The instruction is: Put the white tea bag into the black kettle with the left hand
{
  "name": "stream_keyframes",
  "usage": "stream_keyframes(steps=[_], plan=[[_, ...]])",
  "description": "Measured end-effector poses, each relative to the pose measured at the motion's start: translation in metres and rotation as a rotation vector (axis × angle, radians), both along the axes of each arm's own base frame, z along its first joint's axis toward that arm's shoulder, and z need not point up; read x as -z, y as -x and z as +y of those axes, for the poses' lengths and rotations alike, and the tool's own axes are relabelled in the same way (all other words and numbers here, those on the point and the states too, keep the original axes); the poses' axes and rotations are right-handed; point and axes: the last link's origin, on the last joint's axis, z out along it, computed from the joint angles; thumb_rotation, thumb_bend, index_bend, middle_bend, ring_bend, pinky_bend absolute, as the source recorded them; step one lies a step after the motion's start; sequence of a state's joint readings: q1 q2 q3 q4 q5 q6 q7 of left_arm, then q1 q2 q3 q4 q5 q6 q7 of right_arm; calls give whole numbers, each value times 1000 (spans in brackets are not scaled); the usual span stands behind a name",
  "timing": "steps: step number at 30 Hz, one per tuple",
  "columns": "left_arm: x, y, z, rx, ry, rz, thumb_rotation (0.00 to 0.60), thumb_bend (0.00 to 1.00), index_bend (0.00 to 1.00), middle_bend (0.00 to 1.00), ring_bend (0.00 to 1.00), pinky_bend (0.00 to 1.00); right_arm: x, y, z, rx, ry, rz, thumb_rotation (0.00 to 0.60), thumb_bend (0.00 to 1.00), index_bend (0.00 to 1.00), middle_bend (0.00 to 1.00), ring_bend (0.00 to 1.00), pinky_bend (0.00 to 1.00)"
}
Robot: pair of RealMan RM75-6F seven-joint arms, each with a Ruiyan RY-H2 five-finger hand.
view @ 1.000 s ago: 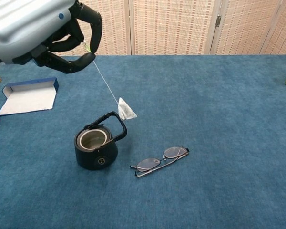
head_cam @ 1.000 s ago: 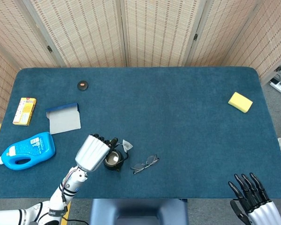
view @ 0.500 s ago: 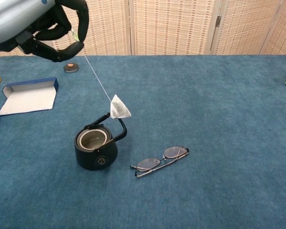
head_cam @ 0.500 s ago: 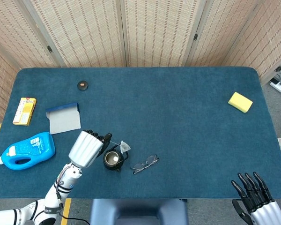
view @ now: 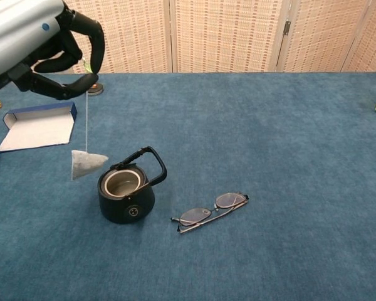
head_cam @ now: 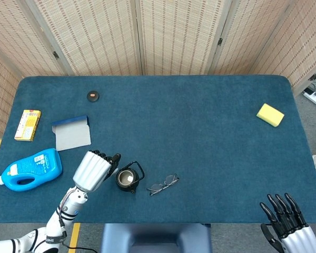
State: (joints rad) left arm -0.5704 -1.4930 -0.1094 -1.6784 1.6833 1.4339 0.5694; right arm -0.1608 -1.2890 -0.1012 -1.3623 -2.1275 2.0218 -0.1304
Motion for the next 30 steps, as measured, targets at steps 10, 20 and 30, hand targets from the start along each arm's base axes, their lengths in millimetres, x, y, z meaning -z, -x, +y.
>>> stream_keyframes(steps=[10,20,30], plan=[[10,2,2,-2,21,-10,600,533,689,1000,1000,1000,-2,1,0,-1,7,-5,600,442,0,0,0,0],[8,-6,-3,26,4,4,600,532,690,1000,1000,1000,-5,0,4,-21,19,-15,600,442,0,0,1,0],[12,-14,-6,36,10,21,600,533,691,1000,1000,1000,-10,2,9,-41,49,-34,600,442,0,0,2,0]])
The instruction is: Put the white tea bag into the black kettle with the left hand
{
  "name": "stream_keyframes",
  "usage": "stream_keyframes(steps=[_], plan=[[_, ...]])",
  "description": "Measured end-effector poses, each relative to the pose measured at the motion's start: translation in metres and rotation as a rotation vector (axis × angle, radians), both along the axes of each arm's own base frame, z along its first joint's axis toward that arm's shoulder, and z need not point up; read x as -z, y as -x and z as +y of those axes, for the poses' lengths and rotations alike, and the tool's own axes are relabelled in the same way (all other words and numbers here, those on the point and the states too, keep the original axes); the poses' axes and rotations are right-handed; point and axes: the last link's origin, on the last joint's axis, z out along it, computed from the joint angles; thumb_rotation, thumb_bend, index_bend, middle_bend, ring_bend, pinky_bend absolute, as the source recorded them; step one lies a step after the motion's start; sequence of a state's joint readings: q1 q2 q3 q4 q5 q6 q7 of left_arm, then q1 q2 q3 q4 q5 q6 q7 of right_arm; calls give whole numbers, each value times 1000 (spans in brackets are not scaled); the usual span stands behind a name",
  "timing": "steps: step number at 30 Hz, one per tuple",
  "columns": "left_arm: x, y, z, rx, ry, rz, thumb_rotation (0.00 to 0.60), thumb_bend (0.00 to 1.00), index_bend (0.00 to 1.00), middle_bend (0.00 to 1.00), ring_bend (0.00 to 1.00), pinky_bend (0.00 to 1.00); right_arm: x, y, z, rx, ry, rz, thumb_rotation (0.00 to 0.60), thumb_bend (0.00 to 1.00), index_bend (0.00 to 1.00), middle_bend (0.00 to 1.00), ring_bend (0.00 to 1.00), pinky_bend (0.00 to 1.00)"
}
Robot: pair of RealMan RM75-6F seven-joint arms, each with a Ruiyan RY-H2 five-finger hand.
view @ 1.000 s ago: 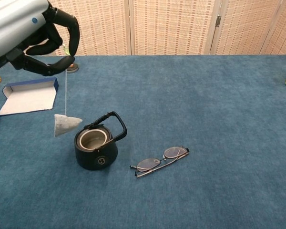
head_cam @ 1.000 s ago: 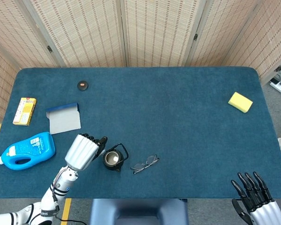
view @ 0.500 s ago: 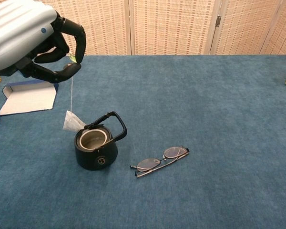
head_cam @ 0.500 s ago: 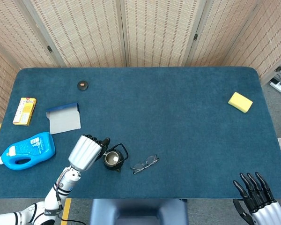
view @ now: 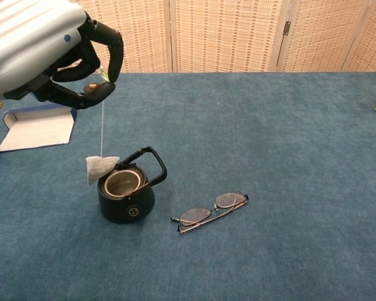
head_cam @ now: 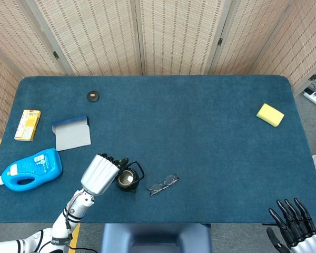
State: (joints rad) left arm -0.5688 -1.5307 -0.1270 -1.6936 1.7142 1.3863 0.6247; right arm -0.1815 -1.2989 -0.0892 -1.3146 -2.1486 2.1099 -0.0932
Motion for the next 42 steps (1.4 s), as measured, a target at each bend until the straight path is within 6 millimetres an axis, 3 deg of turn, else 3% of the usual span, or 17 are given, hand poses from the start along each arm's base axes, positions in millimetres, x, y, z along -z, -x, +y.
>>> stream_keyframes(steps=[17,31,42], plan=[[1,-12,-2,16,-17,28,600,533,691,1000,1000,1000,-5,2,5,-15,19,-19,600,442,0,0,0,0],[8,8,0,-28,21,16,600,533,691,1000,1000,1000,-4,2,3,-10,17,-13,600,443,0,0,0,0],[24,55,-15,-77,120,-94,600,534,691,1000,1000,1000,-5,1,7,-21,27,-21,600,442,0,0,1,0]])
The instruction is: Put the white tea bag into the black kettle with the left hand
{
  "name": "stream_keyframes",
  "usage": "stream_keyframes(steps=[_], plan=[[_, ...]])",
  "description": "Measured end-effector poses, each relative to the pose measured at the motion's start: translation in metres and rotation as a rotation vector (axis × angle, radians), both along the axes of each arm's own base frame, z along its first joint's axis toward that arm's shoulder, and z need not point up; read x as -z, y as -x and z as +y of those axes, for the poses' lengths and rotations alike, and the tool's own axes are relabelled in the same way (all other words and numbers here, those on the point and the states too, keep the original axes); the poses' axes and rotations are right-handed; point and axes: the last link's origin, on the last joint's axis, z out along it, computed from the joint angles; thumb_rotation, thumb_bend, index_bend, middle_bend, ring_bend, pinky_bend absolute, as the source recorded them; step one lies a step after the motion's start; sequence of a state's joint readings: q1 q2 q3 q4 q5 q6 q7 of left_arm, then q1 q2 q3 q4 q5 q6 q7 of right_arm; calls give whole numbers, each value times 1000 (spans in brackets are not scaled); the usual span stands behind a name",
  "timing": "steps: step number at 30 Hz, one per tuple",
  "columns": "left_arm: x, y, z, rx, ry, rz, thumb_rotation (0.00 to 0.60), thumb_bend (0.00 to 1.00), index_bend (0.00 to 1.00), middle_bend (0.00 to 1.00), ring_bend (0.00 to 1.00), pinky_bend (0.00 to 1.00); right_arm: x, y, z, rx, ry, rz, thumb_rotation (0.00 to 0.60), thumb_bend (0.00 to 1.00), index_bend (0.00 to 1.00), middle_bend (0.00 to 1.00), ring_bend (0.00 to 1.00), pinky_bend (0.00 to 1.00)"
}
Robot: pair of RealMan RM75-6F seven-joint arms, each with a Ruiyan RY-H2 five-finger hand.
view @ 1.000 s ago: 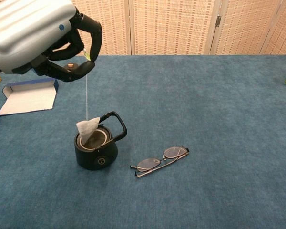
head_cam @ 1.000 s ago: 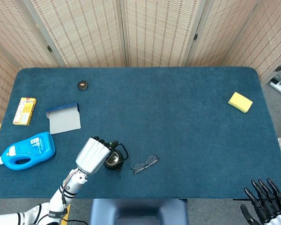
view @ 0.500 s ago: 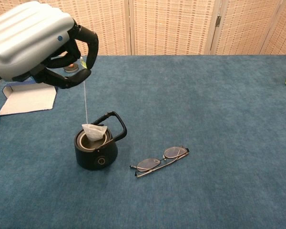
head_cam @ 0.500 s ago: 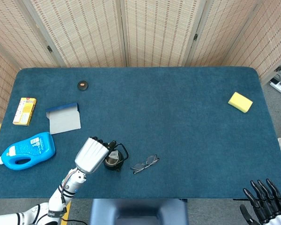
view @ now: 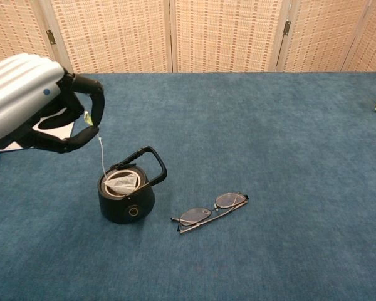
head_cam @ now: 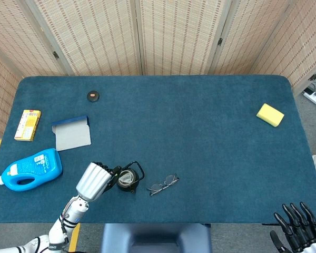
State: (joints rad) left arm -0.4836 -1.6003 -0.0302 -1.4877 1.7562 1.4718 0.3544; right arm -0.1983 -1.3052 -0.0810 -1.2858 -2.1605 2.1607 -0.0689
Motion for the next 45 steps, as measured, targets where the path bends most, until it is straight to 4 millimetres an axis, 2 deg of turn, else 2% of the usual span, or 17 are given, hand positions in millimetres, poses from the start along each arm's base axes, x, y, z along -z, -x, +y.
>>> stream_keyframes(steps=[8,13,17,23,27,34,41,45], plan=[[14,45,-11,-65,66,-57,600,537,684,1000,1000,1000,-1,1,1,-2,4,-4,600,442,0,0,0,0],[19,73,-16,-118,119,-89,600,537,591,1000,1000,1000,0,1,1,5,2,-1,600,442,0,0,0,0],[13,91,-24,-148,139,-121,600,537,554,1000,1000,1000,0,1,1,10,8,-3,600,442,0,0,0,0],[-5,109,-33,-194,178,-77,600,519,364,1000,1000,1000,3,0,0,11,-2,6,600,442,0,0,0,0],[-14,120,-33,-250,217,-45,600,474,309,1000,1000,1000,3,0,-1,13,-5,7,600,442,0,0,0,0],[-31,120,-31,-269,251,-79,600,471,218,1000,1000,1000,4,0,-3,18,-7,8,600,442,0,0,0,0],[-35,92,-23,-273,433,9,600,464,168,1000,1000,1000,4,-1,-3,19,-18,8,600,442,0,0,1,0],[-31,75,-15,-284,518,115,600,413,144,1000,1000,1000,1,-1,-2,15,-6,-2,600,442,0,0,1,0]])
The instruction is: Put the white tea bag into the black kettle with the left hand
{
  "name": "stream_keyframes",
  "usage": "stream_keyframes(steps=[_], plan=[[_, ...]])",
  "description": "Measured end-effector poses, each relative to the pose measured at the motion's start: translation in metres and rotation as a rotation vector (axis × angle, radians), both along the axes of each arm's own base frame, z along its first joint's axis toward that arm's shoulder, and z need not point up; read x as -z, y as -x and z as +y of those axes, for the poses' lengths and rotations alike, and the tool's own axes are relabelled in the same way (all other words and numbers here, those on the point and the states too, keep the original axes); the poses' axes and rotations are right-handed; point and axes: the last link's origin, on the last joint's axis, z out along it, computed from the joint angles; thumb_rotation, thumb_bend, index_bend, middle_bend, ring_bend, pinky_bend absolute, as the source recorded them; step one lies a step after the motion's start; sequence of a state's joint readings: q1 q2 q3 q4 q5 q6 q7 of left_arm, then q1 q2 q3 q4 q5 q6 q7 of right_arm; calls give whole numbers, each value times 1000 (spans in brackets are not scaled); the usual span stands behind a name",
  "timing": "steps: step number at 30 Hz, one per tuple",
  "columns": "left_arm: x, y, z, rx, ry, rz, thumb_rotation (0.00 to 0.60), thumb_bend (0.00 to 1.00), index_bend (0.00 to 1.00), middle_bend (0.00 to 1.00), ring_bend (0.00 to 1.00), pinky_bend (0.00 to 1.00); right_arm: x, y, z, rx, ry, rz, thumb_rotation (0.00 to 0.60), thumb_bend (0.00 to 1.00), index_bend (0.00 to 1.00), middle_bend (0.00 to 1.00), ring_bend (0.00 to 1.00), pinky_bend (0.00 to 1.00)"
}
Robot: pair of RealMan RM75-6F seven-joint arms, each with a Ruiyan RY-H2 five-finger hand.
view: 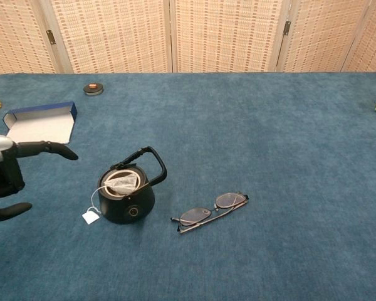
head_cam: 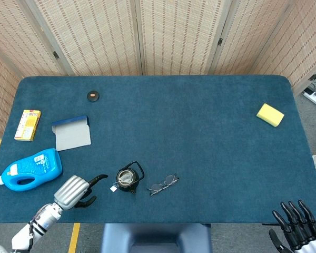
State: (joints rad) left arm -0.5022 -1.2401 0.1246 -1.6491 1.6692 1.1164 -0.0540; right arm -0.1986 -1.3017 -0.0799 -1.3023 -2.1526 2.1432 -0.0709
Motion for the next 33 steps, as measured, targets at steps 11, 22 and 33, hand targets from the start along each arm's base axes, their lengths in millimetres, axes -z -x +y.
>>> stream_keyframes(steps=[11,22,33], plan=[[11,-48,22,60,31,92,600,401,179,1000,1000,1000,-3,2,5,-14,10,-11,600,442,0,0,2,0],[42,-52,29,56,88,131,600,401,218,1000,1000,1000,-4,3,6,-16,11,-16,600,442,0,0,2,0],[57,-45,36,37,95,156,600,401,244,1000,1000,1000,-4,3,8,-17,13,-14,600,442,0,0,3,0]])
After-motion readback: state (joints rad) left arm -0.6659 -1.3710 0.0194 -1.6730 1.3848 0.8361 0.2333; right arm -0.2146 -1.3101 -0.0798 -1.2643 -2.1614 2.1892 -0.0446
